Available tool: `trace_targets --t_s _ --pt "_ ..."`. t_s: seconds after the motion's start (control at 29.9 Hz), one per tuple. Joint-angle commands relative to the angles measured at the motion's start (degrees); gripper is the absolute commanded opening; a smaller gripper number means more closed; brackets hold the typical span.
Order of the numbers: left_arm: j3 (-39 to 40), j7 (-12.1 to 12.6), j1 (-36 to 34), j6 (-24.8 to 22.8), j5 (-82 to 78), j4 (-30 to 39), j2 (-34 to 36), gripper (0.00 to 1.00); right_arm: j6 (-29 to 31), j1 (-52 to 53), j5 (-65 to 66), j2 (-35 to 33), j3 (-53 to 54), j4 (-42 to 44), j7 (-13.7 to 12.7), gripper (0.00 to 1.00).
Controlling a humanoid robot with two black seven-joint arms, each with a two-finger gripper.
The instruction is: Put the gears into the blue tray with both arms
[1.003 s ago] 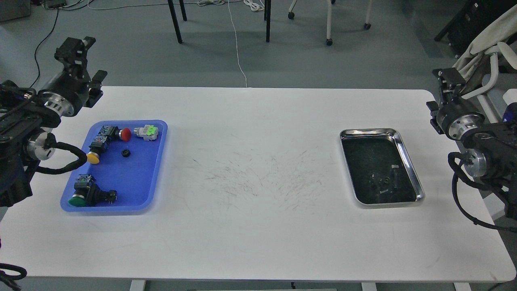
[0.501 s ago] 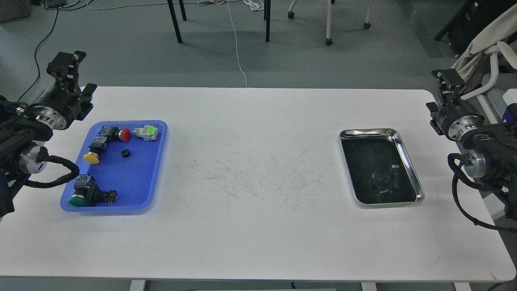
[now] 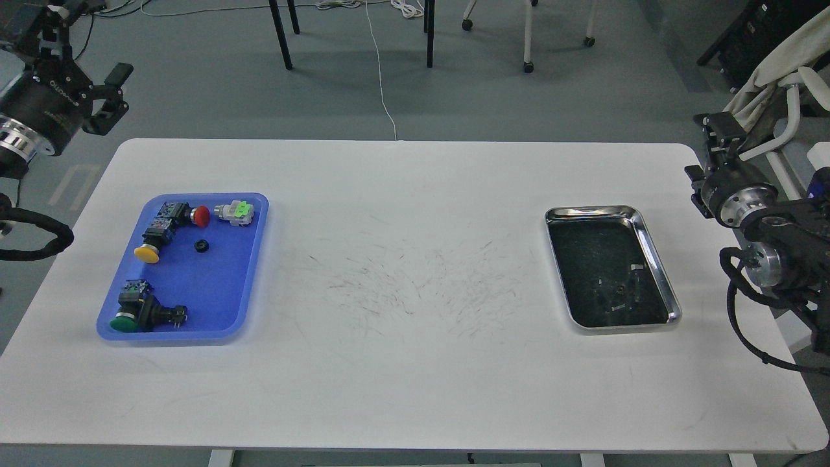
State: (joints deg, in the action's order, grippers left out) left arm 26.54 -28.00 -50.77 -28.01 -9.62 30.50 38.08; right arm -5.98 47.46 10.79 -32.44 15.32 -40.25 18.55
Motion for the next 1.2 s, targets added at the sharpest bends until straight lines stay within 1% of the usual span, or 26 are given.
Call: trace_targets --t_s 0.0,0.07,0.17,0.37,0.47,0.53,0.6,0.7,0.9,1.0,1.17 --pt "0.44 0.00 -0.38 0.01 0.74 -8.50 -3.54 0.99 0.01 0.00 -0.07 0.00 0.06 -0.09 0.00 0.97" --pt "0.35 0.00 -0.47 0.01 0.57 -12.20 -4.41 0.99 0.01 0.00 -0.07 0.00 0.06 -0.09 0.00 0.97" --pt "-0.08 0.00 -1.70 0.01 0.48 -15.10 -6.09 0.99 0.01 0.00 0.02 0.00 -0.03 0.00 0.00 0.97" --pt "-0.53 0.00 -1.97 0.01 0.05 -18.54 -7.67 0.99 -0.08 0.09 0.02 0.18 0.06 0.00 0.00 0.97" --pt "-1.40 0.00 -2.14 0.01 -0.31 -18.63 -8.37 0.99 -0.08 0.18 0.02 0.18 0.06 -0.18 0.00 0.97" --pt "-3.68 0.00 -2.41 0.01 -0.40 -18.46 -8.73 0.99 -0.08 0.26 -0.07 0.09 0.06 -0.52 0.00 0.97" --pt "-5.27 0.00 -2.14 0.01 -0.05 -17.49 -11.09 0.99 -0.08 0.27 -0.07 0.09 -0.03 -0.53 0.00 0.97" --pt "-6.41 0.00 -1.53 0.01 -0.40 -18.01 -12.94 0.99 -0.08 0.09 0.02 0.09 -0.03 -0.35 0.00 0.97" --pt "-12.65 0.00 -2.14 0.01 -2.50 -16.87 -16.81 0.99 -0.08 0.00 0.02 0.18 -0.03 -0.53 0.00 0.97" --pt "-12.39 0.00 -2.41 0.01 -1.90 -16.78 -19.71 0.99 -0.17 0.27 0.02 0.18 -0.03 -0.44 0.00 0.97" --pt "-12.22 0.00 -2.76 0.01 -0.75 -16.87 -20.50 0.99 -0.35 0.44 0.02 0.09 0.06 -1.40 0.00 0.97"
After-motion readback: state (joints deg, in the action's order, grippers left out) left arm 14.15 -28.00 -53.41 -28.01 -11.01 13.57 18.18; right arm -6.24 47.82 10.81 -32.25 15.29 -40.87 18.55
